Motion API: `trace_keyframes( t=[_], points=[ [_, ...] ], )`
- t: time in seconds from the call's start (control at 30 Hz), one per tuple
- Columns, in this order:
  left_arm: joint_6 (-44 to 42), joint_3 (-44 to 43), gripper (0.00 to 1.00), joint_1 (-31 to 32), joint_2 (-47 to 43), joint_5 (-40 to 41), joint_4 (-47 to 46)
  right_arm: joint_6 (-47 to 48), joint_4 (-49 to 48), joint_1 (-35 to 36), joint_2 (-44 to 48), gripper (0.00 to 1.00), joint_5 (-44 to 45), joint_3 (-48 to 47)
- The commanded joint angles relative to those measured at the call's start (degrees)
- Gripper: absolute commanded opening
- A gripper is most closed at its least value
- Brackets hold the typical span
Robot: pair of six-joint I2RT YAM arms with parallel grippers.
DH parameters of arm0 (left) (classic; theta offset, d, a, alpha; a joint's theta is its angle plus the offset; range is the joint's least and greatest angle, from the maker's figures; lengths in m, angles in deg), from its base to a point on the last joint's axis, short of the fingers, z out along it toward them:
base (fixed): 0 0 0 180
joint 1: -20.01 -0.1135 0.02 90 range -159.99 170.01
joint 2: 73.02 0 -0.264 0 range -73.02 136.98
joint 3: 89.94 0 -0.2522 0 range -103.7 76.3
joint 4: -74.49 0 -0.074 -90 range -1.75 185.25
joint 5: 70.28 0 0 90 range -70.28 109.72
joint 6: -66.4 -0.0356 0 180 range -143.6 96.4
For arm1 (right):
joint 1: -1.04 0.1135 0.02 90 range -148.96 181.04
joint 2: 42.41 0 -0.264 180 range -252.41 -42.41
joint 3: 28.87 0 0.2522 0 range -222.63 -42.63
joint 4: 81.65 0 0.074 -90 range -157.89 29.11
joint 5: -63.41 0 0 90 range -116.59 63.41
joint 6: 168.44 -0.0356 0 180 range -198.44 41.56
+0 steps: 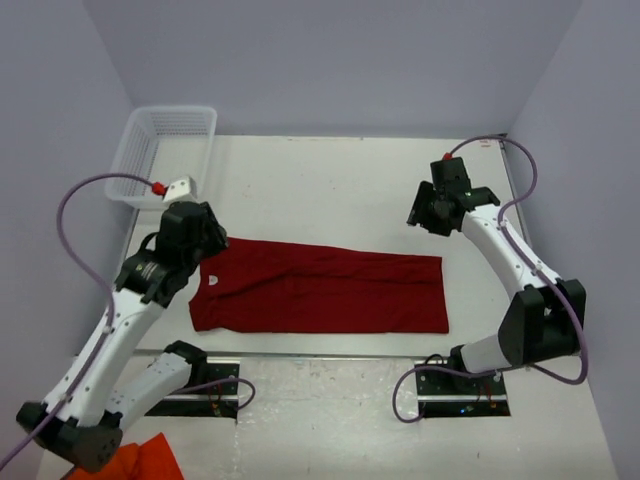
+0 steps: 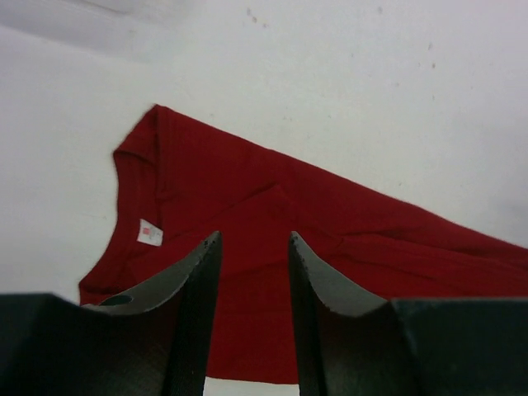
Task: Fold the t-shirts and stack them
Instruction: Fold the other side of the tshirt into a rectangle
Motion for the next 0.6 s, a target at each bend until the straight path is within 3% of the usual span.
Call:
trace_keyframes(
  t=[0.0,0.07,0.2,0.27,0.33,0.4,0.43,0.57],
  points=[
    [-2.7,0.8,0.39,0.4,10.5,-10.5,-8.0,3.0,-2.9,0.3,-4.2,0.56,-6.2,-2.3],
    [-3.3,1.5,0.38,1.2,13.4,-14.0,-12.6,3.9,-3.3,0.4,-6.6,0.56,-7.0,-3.4],
    [-4.7,2.8,0.34,4.7,18.9,-12.2,-16.7,5.1,-4.7,1.6,-11.6,0.51,-11.8,-4.8],
    [-5.2,2.3,0.22,4.7,22.0,-12.0,-16.7,6.2,-6.4,4.0,-12.4,0.45,-14.1,-4.9],
    [-5.6,2.2,0.17,4.6,23.6,-12.5,-16.7,7.0,-6.9,7.2,-14.3,0.44,-17.5,-6.2],
    [-5.6,2.2,0.27,4.7,25.3,-13.6,-16.8,6.9,-6.7,9.1,-15.5,0.47,-16.8,-7.7],
    [-5.6,2.2,0.4,4.7,25.8,-13.7,-17.1,6.8,-6.6,10.6,-16.4,0.47,-15.9,-8.1],
    [-6.8,1.7,0.45,4.7,29.9,-12.1,-18.2,5.8,-7.7,12.2,-15.5,0.47,-15.1,-7.8]
  ],
)
